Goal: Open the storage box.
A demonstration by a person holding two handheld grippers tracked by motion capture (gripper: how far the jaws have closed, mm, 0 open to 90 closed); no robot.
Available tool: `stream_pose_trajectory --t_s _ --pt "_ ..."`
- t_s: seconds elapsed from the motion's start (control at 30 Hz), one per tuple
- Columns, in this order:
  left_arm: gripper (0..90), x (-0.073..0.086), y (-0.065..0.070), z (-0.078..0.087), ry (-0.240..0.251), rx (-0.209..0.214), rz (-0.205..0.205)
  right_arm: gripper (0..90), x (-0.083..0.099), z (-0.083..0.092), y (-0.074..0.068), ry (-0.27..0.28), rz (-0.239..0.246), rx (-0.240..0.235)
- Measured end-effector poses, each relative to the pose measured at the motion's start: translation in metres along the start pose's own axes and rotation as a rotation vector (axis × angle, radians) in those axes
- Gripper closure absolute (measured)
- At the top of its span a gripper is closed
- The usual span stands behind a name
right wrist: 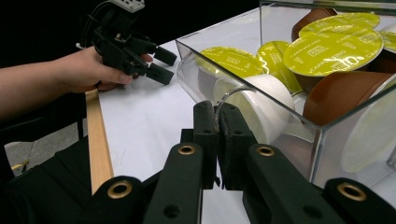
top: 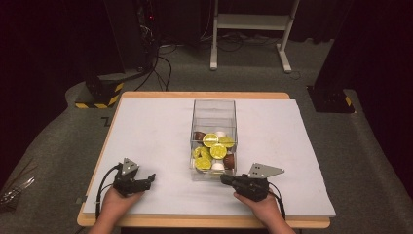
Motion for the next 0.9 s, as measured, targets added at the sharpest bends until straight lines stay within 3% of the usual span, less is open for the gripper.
stream_pose_trajectory --t_s 0.9 --pt "23.0 0.000 0.000 0.000 0.000 0.000 0.002 87.4 0.010 0.012 -0.020 -0.011 0.018 -0.031"
Point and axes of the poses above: each handheld gripper's, and its own axes: z roughly backward along the jaws, x roughly out of its underside, y roughly to its right, the point moved 6 cm from there along -z, roughly forward along the jaws, and after that the axes turned 2 degrees about x, right-handed, at the moved point
